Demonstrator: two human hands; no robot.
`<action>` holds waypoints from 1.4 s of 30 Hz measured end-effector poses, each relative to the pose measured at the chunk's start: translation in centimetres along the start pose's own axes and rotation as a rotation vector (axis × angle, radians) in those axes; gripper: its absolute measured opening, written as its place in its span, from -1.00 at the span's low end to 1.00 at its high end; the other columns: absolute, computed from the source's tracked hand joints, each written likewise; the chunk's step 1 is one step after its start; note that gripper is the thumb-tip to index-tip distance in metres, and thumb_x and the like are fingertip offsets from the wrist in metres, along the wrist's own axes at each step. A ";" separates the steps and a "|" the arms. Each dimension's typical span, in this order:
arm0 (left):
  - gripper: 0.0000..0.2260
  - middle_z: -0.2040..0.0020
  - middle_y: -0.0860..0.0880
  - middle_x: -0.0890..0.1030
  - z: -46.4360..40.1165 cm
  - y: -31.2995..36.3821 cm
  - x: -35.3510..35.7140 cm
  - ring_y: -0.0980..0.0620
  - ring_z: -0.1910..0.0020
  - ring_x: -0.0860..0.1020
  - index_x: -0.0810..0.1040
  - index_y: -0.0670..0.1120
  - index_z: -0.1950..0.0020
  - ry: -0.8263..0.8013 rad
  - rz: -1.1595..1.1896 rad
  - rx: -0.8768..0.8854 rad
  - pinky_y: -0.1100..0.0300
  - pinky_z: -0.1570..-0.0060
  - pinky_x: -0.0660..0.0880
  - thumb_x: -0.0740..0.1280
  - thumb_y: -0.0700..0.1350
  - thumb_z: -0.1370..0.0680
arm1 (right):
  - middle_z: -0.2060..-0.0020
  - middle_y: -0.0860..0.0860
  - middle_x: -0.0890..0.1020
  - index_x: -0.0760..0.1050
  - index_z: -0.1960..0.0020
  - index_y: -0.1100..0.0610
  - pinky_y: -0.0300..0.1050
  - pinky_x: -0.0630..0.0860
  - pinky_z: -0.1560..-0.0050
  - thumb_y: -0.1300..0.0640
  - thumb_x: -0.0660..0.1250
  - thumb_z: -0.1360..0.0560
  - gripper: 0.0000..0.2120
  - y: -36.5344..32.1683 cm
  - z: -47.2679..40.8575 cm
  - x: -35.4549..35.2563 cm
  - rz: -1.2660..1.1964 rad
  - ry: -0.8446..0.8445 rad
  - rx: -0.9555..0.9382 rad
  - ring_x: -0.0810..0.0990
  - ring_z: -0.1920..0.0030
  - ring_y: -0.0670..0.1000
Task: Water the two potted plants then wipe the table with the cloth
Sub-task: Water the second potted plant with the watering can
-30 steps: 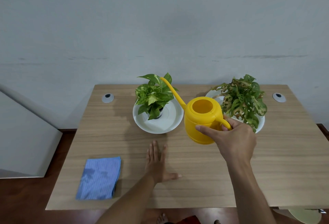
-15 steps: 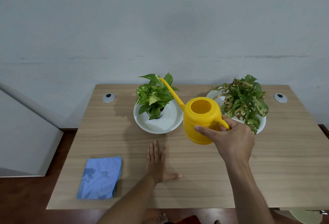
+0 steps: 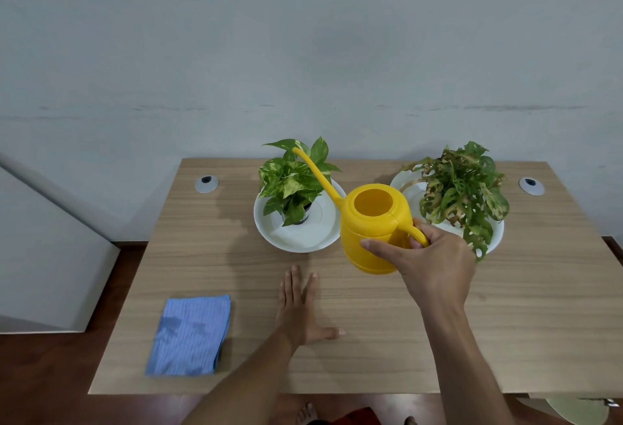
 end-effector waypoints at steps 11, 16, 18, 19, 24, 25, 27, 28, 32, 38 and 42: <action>0.29 -0.48 -0.21 -0.60 0.0 0.0 0.0 -0.17 -0.44 -0.62 -0.39 0.05 -0.61 0.003 -0.009 0.001 -0.10 -0.46 -0.48 0.33 0.59 -0.22 | 0.46 -0.24 0.52 0.40 0.39 -0.18 -0.18 0.48 0.30 -0.19 0.64 -0.07 -0.59 -0.7 0.3 0.5 0.031 -0.004 -0.029 0.51 0.35 -0.26; 0.30 -0.46 -0.19 -0.63 -0.1 -0.1 0.1 -0.16 -0.43 -0.63 -0.40 0.07 -0.60 -0.007 -0.003 0.001 -0.12 -0.49 -0.46 0.32 0.60 -0.21 | 0.45 -0.21 0.55 0.48 0.33 -0.13 -0.23 0.45 0.32 -0.18 0.65 -0.07 -0.62 -0.9 0.3 0.7 0.021 -0.015 -0.031 0.52 0.35 -0.27; 0.30 -0.46 -0.19 -0.63 -0.2 -0.2 0.2 -0.17 -0.43 -0.63 -0.39 0.07 -0.61 -0.007 -0.002 -0.001 -0.13 -0.49 -0.46 0.30 0.62 -0.19 | 0.46 -0.19 0.56 0.56 0.29 -0.06 -0.21 0.47 0.32 -0.18 0.65 -0.07 -0.62 -0.8 0.3 0.8 0.028 -0.015 -0.028 0.53 0.36 -0.25; 0.30 -0.45 -0.19 -0.63 -0.2 -0.2 0.2 -0.17 -0.42 -0.63 -0.39 0.07 -0.61 -0.008 -0.003 -0.001 -0.13 -0.49 -0.46 0.30 0.62 -0.19 | 0.46 -0.18 0.56 0.60 0.27 0.00 -0.19 0.49 0.32 -0.19 0.64 -0.07 -0.60 -0.7 0.2 0.8 0.035 -0.011 -0.028 0.53 0.37 -0.23; 0.30 -0.45 -0.20 -0.63 -0.2 -0.2 0.2 -0.18 -0.42 -0.63 -0.40 0.07 -0.60 -0.011 -0.012 0.000 -0.14 -0.49 -0.46 0.29 0.62 -0.20 | 0.47 -0.15 0.58 0.64 0.24 0.09 -0.11 0.54 0.31 -0.20 0.64 -0.06 -0.54 -0.8 0.2 0.9 0.046 -0.004 -0.033 0.53 0.39 -0.19; 0.30 -0.45 -0.20 -0.64 -0.2 -0.2 0.2 -0.18 -0.42 -0.63 -0.40 0.07 -0.60 -0.014 -0.014 0.000 -0.14 -0.49 -0.46 0.29 0.62 -0.20 | 0.47 -0.14 0.58 0.64 0.23 0.09 -0.10 0.56 0.30 -0.20 0.64 -0.06 -0.54 -0.9 0.2 0.9 0.045 -0.004 -0.036 0.55 0.39 -0.18; 0.30 -0.44 -0.20 -0.65 -0.2 -0.1 0.2 -0.18 -0.42 -0.64 -0.40 0.06 -0.60 -0.021 -0.017 -0.003 -0.14 -0.49 -0.46 0.28 0.62 -0.19 | 0.45 -0.08 0.61 0.65 0.23 0.11 -0.07 0.56 0.30 -0.20 0.64 -0.06 -0.53 -0.9 0.1 1.0 0.051 -0.004 -0.042 0.58 0.37 -0.10; 0.30 -0.44 -0.20 -0.65 -0.2 -0.1 0.2 -0.17 -0.42 -0.64 -0.40 0.06 -0.60 -0.023 -0.017 -0.006 -0.14 -0.49 -0.46 0.28 0.62 -0.19 | 0.45 -0.06 0.62 0.65 0.23 0.12 -0.07 0.56 0.30 -0.20 0.64 -0.06 -0.52 -0.9 0.1 1.0 0.057 -0.005 -0.043 0.59 0.36 -0.06; 0.30 -0.44 -0.19 -0.65 -0.2 -0.1 0.2 -0.17 -0.42 -0.64 -0.40 0.06 -0.60 -0.025 -0.008 -0.007 -0.14 -0.49 -0.46 0.30 0.61 -0.19 | 0.52 -0.11 0.53 0.61 0.31 0.11 -0.21 0.41 0.41 -0.24 0.62 -0.06 -0.53 -0.7 0.1 1.2 0.071 -0.004 -0.050 0.48 0.46 -0.13; 0.30 -0.44 -0.19 -0.64 -0.1 -0.1 0.2 -0.17 -0.42 -0.63 -0.41 0.06 -0.60 -0.025 -0.016 -0.009 -0.14 -0.49 -0.46 0.31 0.60 -0.20 | 0.52 -0.17 0.48 0.58 0.36 0.09 -0.23 0.31 0.42 -0.23 0.63 -0.05 -0.55 -0.5 0.0 1.2 0.055 -0.005 -0.046 0.45 0.47 -0.17; 0.30 -0.45 -0.19 -0.64 -0.2 -0.1 0.2 -0.17 -0.43 -0.63 -0.41 0.06 -0.60 -0.025 -0.017 -0.010 -0.13 -0.49 -0.45 0.31 0.60 -0.21 | 0.47 -0.05 0.60 0.62 0.28 0.11 -0.09 0.54 0.33 -0.23 0.63 -0.06 -0.53 -0.5 0.1 1.1 0.052 -0.004 -0.052 0.59 0.37 -0.03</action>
Point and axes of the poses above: each hand's wrist, its own z-axis away from the middle knuckle, its own x-axis out of the palm, y = z × x, the point moved 8 cm from there along -z, towards the middle knuckle
